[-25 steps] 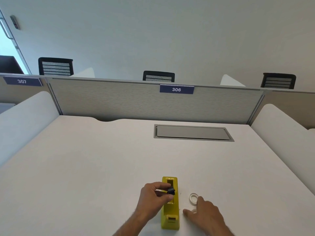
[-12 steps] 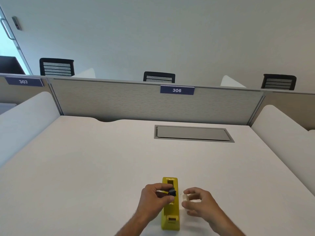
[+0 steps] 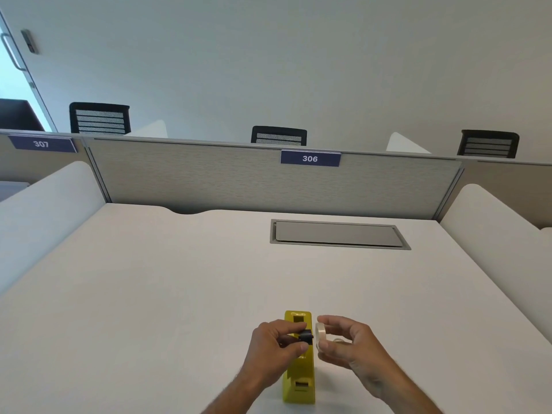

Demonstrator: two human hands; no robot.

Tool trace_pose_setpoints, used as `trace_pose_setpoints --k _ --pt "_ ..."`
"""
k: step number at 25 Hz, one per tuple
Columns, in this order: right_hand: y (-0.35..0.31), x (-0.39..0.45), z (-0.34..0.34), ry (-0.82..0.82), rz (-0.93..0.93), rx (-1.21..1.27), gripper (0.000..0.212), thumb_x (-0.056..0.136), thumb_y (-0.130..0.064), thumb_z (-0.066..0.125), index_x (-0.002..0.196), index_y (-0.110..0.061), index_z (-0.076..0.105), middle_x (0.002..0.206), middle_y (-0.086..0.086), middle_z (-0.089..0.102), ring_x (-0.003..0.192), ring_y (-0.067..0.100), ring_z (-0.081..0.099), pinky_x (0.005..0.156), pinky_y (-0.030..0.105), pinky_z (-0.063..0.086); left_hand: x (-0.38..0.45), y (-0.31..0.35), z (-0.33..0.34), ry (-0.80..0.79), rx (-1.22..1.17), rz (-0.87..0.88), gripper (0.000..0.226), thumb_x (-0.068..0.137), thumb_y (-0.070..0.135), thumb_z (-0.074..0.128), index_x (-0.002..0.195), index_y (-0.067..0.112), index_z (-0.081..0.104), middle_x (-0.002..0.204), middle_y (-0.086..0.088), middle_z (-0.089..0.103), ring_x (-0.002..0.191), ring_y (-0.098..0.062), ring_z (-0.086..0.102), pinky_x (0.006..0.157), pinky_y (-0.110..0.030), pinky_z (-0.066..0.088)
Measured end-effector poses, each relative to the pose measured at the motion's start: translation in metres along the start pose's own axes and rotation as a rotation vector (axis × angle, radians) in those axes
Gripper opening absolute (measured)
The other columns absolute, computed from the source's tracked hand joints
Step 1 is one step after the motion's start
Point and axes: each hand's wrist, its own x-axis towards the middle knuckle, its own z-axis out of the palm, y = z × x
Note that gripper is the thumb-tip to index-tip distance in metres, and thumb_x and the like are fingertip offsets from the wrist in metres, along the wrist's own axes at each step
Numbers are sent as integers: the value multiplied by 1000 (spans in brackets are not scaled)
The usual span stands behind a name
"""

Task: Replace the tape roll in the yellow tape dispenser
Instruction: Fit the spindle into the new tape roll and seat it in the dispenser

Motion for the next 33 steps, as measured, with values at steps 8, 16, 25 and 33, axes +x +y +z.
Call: trace_pose_setpoints --k 8,16,25,33 --pt "0 1 4 -93 -47 45 45 73 8 82 112 -13 72 117 15 68 95 35 73 79 41 61 -2 5 -1 -12 -49 10 37 76 8 84 106 29 78 95 10 81 89 -10 76 91 -36 61" --pt "2 2 8 -90 -82 59 46 74 11 80 114 -11 71 115 14 71 95 37 72 78 43 61 -2 6 -3 3 -58 35 39 77 7 83 94 42 79 93 16 80 88 -9 76 89 -34 61" --pt "2 0 14 -86 -105 19 50 71 12 81 115 -10 71 113 14 71 94 33 73 72 37 62 -2 4 -3 -10 -63 43 34 79 8 80 100 35 80 96 12 80 93 -12 75 93 -37 60" --pt "10 6 17 -44 -144 -188 49 69 3 87 109 -20 73 107 6 75 97 24 72 77 32 60 2 -5 -7 -26 -13 59 48 78 3 80 89 49 77 97 14 76 91 -4 73 86 -20 59"
